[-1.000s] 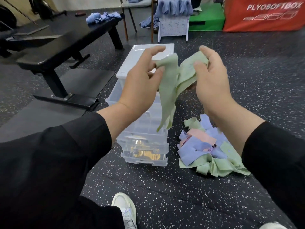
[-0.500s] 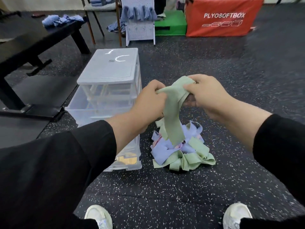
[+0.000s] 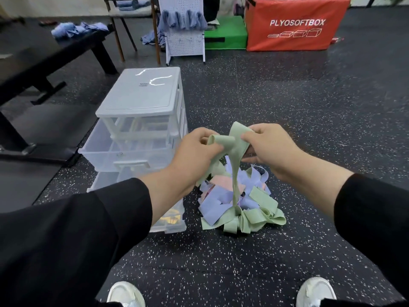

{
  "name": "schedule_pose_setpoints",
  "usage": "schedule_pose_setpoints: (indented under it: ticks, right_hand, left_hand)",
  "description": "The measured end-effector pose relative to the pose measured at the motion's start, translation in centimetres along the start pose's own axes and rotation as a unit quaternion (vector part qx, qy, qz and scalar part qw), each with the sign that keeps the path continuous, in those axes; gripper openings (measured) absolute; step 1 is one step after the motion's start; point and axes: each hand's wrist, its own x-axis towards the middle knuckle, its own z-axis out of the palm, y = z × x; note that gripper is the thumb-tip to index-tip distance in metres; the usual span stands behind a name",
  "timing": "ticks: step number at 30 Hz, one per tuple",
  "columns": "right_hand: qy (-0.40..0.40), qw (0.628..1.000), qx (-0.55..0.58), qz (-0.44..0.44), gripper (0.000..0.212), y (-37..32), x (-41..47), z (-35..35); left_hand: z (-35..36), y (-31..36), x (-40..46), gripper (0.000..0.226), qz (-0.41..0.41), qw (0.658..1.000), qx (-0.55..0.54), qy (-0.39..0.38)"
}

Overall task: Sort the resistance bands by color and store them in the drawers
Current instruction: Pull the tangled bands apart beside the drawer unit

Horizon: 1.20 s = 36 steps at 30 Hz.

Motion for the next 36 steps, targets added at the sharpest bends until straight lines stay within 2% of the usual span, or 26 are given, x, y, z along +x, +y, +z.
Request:
schedule_pose_setpoints:
  ticks: [4, 6, 8, 11, 14, 20, 24, 30, 36]
  right_hand:
    - [0.012, 1.000, 0.000, -0.023, 0.020, -0.1, -0.3, 0.8]
    - [0.018, 1.000, 0.014, -0.022, 0.020, -0.1, -0.2, 0.6]
    - [0.006, 0.999, 0.023, -0.025, 0.019, 0.0, 0.0, 0.4]
    - [-0.016, 0.999, 0.004, -0.028, 0.018, 0.0, 0.1, 0.7]
    - [0.002, 0.999, -0.046, -0.020, 0.019, 0.2, 0.3, 1.0]
    - [0.064, 0.995, -0.075, -0.028, 0.014, 0.4, 0.8, 0.3]
    - [0.076, 0.993, -0.072, -0.045, 0.013, 0.2, 0.9, 0.2]
    - [0.016, 0.995, -0.078, -0.066, 0.020, -0.6, -0.1, 0.8]
    - [-0.075, 0.993, -0.055, -0.077, 0.026, -1.4, -1.2, 1.2]
  left_hand:
    - [1.0, 0.6, -0.7, 0.044, 0.067, 0.993, 0.085, -0.056]
    - [1.0, 0.7, -0.6, 0.052, 0.100, 0.985, 0.119, -0.079]
    - [0.7, 0.9, -0.5, 0.048, 0.122, 0.979, 0.144, -0.077]
    - [0.2, 0.7, 0.3, 0.044, 0.128, 0.979, 0.158, -0.031]
    - [-0.6, 0.8, 1.0, 0.033, 0.126, 0.981, 0.149, -0.010]
    - [-2.7, 2.1, 1.5, 0.016, 0.139, 0.957, 0.251, -0.047]
    - [-3.0, 2.9, 1.6, 0.006, 0.172, 0.940, 0.283, -0.077]
    - [-3.1, 3.1, 1.8, 0.012, 0.186, 0.938, 0.280, -0.079]
    - [-3.5, 3.6, 1.9, 0.003, 0.189, 0.941, 0.268, -0.081]
